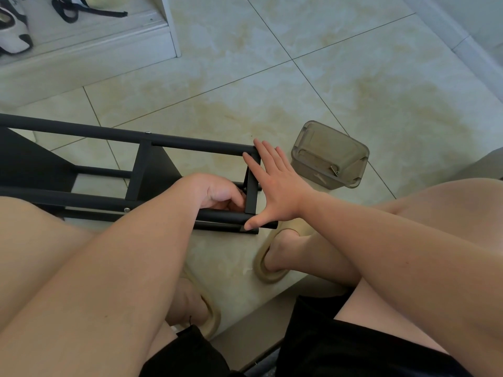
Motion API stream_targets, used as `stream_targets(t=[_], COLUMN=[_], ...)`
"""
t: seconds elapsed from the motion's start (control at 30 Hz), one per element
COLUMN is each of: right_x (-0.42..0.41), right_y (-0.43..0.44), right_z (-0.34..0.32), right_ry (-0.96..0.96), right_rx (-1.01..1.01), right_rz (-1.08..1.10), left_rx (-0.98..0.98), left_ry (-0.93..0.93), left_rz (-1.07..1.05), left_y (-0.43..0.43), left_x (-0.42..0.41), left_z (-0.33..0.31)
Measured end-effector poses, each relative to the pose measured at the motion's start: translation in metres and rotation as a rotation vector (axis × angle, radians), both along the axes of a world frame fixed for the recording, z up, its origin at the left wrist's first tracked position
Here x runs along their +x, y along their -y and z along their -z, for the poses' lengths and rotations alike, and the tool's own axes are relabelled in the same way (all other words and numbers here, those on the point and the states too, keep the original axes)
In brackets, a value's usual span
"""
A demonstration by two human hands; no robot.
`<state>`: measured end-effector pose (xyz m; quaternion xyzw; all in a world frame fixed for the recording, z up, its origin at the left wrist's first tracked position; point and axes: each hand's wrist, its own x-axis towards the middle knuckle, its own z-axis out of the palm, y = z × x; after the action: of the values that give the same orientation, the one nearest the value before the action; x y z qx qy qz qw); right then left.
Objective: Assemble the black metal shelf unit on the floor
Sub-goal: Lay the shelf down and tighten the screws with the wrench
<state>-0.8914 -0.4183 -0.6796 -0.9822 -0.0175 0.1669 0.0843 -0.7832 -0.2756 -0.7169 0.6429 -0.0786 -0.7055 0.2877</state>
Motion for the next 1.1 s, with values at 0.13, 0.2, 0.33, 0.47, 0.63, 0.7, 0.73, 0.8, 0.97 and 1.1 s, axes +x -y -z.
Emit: stream_targets(t=[0.13,0.2,0.33,0.47,0.63,0.7,0.73,0.8,0.97,1.1], right_x=[-0.0001,0.0001,0.0004,0.0003,-0.0007,-0.0007,-0.0006,0.0000,0.0007,0.0005], right_y=[-0.0002,0.0001,0.0005,0.0005,0.0006,0.0006,0.0006,0.0009,0.0016,0.0010], right_z=[-0.0001,0.0002,0.0012,0.0012,0.0014,0.0012,0.0014,0.0018,0.0028,0.0025], right_ry=[-0.001,-0.002,0.000,0.002,0.011,0.009,0.009,0.006,0.002,0.005], right_rx=[-0.006,-0.004,-0.002,0.004,0.006,0.007,0.008,0.004,0.002,0.009], right_rz=[-0.002,-0.001,0.000,0.003,0.001,-0.001,0.000,0.000,0.001,0.000], left_rx=[0.023,0.010,-0.010,-0.028,0.020,0.040,0.036,0.020,-0.010,-0.011], left_ry=[0.026,0.023,0.029,-0.017,-0.039,-0.012,0.005,0.028,0.073,0.024], left_rz=[0.022,0.016,-0.005,-0.038,-0.004,0.023,0.026,0.016,-0.037,-0.062], left_y=[0.0014,0.0019,0.0014,0.0008,-0.0011,0.0002,0.0011,0.0026,0.0022,0.0016], left_x=[-0.0010,-0.0013,-0.0010,-0.0011,0.0006,0.0003,-0.0004,-0.0013,-0.0011,-0.0018], left_z=[-0.0014,-0.0026,-0.0045,-0.0021,-0.0014,-0.0017,-0.0019,-0.0025,-0.0037,-0.0035])
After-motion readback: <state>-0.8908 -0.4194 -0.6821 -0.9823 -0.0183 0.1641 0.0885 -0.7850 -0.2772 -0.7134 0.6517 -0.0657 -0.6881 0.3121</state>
